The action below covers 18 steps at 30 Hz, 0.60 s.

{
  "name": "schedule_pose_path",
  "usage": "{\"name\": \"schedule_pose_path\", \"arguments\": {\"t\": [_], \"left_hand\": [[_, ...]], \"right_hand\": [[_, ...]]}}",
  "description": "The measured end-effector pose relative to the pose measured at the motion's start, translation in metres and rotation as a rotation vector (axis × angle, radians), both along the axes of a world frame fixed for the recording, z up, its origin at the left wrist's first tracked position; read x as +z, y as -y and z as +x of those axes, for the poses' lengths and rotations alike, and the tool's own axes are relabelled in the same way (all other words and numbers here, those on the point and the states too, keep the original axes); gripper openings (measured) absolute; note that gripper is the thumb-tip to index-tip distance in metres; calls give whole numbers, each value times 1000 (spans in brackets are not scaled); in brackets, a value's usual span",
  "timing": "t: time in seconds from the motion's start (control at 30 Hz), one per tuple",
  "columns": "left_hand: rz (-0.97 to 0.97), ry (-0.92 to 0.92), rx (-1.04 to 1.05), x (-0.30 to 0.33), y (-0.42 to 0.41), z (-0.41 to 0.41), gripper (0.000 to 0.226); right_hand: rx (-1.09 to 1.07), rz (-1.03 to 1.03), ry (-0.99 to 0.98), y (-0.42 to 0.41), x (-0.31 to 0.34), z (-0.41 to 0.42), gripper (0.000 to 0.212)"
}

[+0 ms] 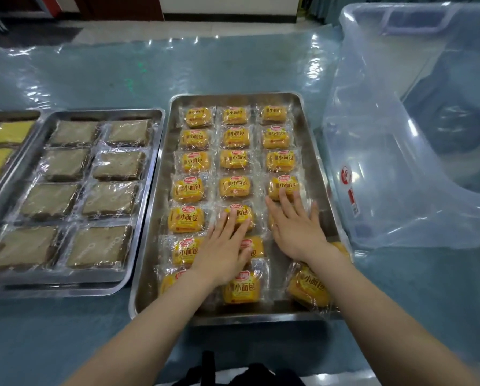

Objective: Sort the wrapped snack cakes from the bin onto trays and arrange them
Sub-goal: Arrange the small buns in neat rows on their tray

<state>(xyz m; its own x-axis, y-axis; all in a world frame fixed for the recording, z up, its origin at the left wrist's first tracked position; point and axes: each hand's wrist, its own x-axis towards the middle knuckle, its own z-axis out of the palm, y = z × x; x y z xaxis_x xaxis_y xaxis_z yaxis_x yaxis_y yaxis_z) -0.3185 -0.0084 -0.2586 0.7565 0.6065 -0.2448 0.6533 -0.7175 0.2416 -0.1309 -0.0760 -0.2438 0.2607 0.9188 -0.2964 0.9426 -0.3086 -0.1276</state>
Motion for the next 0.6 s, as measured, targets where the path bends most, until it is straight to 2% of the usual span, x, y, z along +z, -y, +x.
{"name": "schedule_pose_path", "arguments": {"t": [0.1,0.2,0.33,0.43,0.5,0.6], "left_hand": [[31,87,16,7,1,-1,62],[38,178,57,16,7,-1,60],[-17,209,25,28,17,2,62],[-58,235,2,36,23,2,64],[-84,257,-1,39,26,1,64],[-120,270,-9,43,29,-1,64]], "right_hand": [[-3,131,-43,8,16,-6,64],[-109,270,-46,32,34,-9,58],[-312,530,39,78,48,-12,33],[-417,761,163,107,46,-17,37],[-501,714,103,115,40,-20,50],[-693,502,-144,121,30,-25,68]]}}
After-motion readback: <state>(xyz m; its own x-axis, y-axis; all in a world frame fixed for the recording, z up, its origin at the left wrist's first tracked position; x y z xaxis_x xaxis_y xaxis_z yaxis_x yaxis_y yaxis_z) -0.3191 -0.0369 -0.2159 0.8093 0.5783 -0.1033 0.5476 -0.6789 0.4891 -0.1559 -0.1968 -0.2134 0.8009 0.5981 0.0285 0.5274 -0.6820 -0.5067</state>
